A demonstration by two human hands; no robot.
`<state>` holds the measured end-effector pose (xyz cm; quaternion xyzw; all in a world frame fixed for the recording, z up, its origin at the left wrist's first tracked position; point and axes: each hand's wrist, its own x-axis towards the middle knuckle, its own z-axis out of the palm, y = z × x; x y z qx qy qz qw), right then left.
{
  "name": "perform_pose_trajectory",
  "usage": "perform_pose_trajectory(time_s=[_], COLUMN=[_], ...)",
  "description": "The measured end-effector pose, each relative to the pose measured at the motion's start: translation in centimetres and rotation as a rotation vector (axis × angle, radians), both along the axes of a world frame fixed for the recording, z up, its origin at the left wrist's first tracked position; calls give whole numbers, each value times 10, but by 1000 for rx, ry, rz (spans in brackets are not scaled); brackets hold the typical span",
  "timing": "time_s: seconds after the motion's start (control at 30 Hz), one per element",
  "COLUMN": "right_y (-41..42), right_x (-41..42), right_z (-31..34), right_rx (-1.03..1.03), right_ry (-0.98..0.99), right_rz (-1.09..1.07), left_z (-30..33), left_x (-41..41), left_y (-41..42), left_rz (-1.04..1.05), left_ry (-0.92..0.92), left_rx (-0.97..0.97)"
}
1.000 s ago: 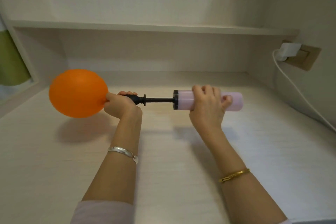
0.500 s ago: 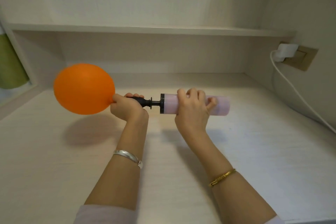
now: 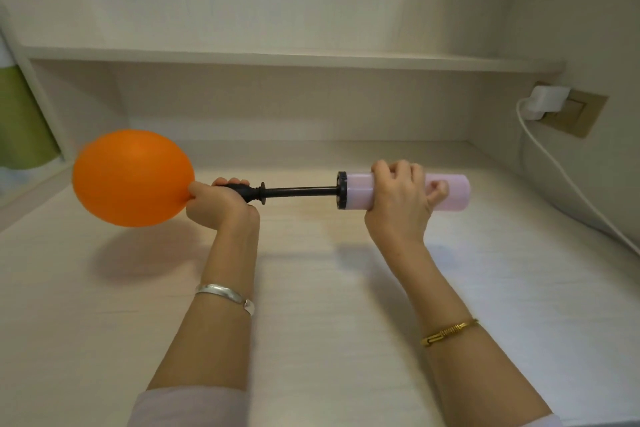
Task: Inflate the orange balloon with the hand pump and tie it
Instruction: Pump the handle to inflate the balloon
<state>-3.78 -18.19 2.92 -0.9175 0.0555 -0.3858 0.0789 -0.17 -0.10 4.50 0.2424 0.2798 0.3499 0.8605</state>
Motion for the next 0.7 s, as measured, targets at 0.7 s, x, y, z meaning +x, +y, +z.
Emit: perform_pose_trajectory(time_s=[0.7], right_y=[-5], right_x=[-6], right_z=[3], right_rx=[15], right_ry=[-27], right_rz=[-47], left_z=[0], left_x=[-2], left_y=[-7], left_rz=[-32], left_ry=[-21], left_rx=[-5])
